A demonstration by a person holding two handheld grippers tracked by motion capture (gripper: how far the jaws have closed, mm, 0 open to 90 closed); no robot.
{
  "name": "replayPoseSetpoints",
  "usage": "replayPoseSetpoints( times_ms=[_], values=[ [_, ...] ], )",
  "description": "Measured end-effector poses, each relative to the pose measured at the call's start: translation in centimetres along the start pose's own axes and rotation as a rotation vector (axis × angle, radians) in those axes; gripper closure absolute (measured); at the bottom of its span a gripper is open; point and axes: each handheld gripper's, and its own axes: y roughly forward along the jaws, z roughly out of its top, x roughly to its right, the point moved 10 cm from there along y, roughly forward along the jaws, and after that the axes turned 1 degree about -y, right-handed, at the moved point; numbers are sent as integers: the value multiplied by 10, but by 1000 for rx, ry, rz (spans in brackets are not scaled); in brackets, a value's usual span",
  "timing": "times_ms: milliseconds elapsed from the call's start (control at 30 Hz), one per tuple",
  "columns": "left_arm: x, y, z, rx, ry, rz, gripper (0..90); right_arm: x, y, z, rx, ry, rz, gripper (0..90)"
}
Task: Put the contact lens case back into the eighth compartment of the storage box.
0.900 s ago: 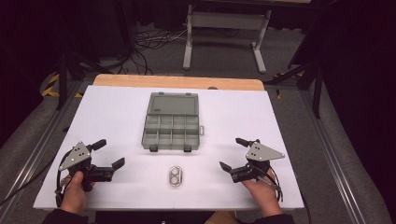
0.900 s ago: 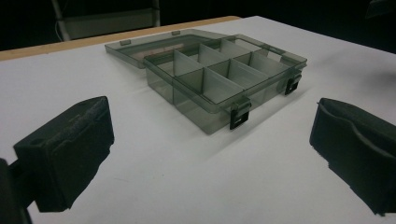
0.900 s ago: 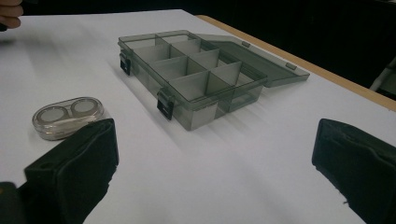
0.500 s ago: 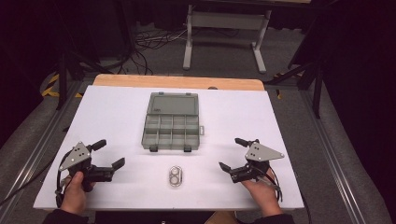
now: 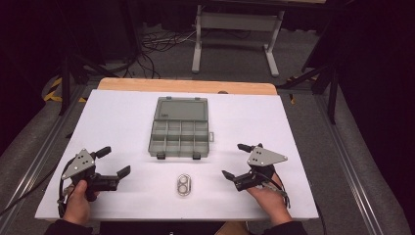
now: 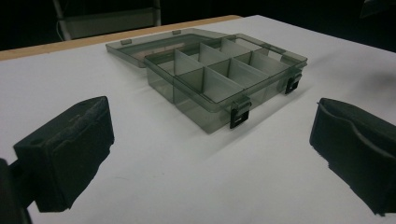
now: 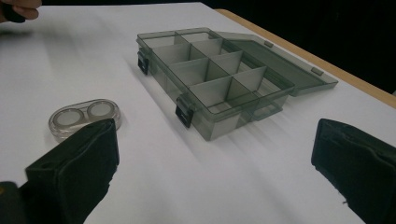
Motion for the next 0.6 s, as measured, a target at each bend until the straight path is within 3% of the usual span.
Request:
replayPoseSetpoints(
  times_ms=[233, 600],
  values=[
    [-1, -1, 0, 4, -3, 0, 6, -9, 12, 13, 11, -2, 39, 17],
    [0, 0, 1, 6, 2, -1, 6, -25, 29, 36, 20, -49, 98, 17]
  ],
)
